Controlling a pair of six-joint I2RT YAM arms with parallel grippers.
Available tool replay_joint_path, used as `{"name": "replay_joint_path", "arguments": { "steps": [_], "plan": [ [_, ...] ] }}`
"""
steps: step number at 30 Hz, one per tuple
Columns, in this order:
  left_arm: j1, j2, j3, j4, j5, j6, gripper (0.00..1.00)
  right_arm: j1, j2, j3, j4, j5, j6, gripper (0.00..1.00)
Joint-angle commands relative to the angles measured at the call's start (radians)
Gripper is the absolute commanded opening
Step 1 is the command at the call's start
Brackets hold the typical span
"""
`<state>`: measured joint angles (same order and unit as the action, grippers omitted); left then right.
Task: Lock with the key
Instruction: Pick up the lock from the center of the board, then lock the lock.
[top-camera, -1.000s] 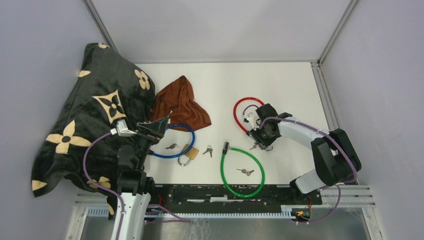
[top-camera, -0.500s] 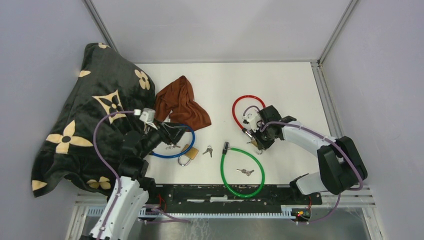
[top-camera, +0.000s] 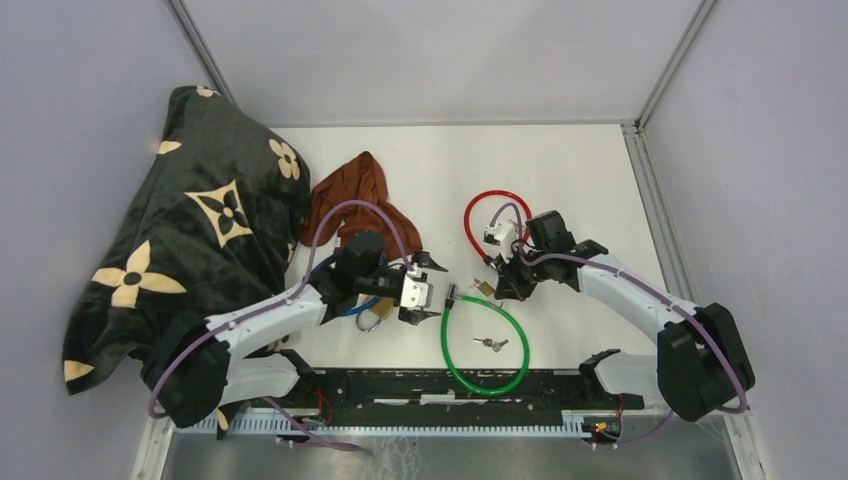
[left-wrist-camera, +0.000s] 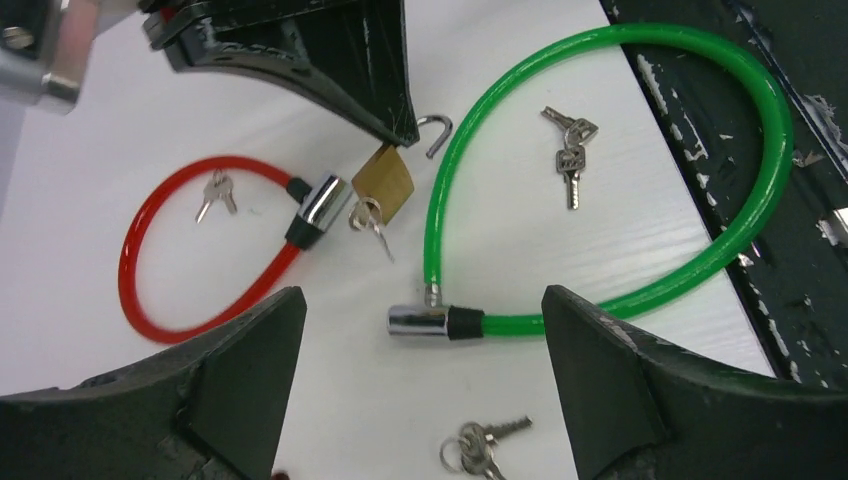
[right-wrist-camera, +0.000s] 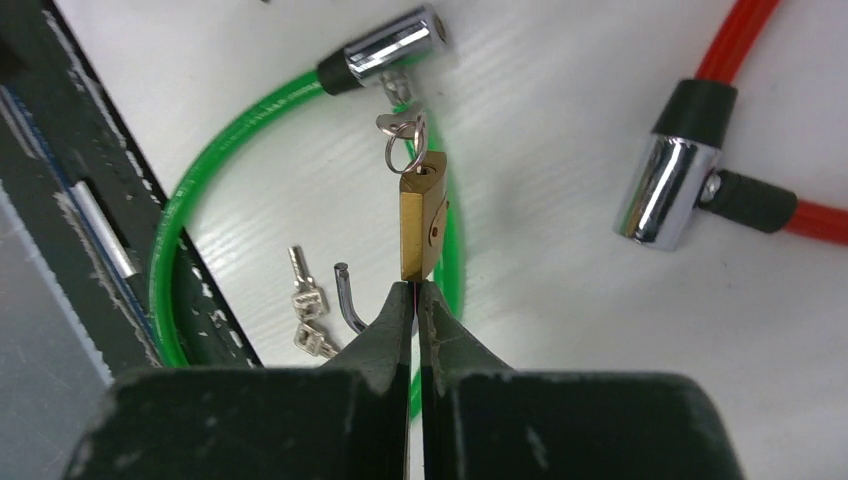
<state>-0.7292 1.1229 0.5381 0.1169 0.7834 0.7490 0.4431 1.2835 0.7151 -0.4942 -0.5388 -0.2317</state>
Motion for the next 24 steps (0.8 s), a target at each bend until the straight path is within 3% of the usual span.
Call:
{"name": "replay_joint_path", "arguments": {
  "steps": [1, 4, 6, 9, 16, 24],
  "plan": [
    [-0.026, 0.149, 0.123, 0.114, 0.143, 0.261, 0.91, 0.006, -0.067, -0.016, 0.109, -0.189, 0.031, 0.00],
    [-0.027, 0.247, 0.224, 0.166, 0.128, -0.038, 0.74, 0.020, -0.083, -0.019, 0.127, -0.201, 0.021, 0.00],
    [-0.027, 0.281, 0.259, 0.158, 0.132, -0.152, 0.70, 0.028, -0.095, -0.025, 0.147, -0.202, 0.018, 0.00],
    [-0.031, 0.304, 0.287, 0.069, 0.154, -0.194, 0.70, 0.054, -0.113, -0.026, 0.176, -0.225, 0.015, 0.00],
    [-0.035, 0.344, 0.301, 0.037, 0.126, -0.241, 0.75, 0.106, -0.122, 0.006, 0.180, -0.218, -0.009, 0.00],
    [-0.036, 0.342, 0.297, -0.050, 0.116, -0.177, 0.65, 0.128, -0.131, 0.023, 0.174, -0.213, -0.018, 0.00]
  ]
}}
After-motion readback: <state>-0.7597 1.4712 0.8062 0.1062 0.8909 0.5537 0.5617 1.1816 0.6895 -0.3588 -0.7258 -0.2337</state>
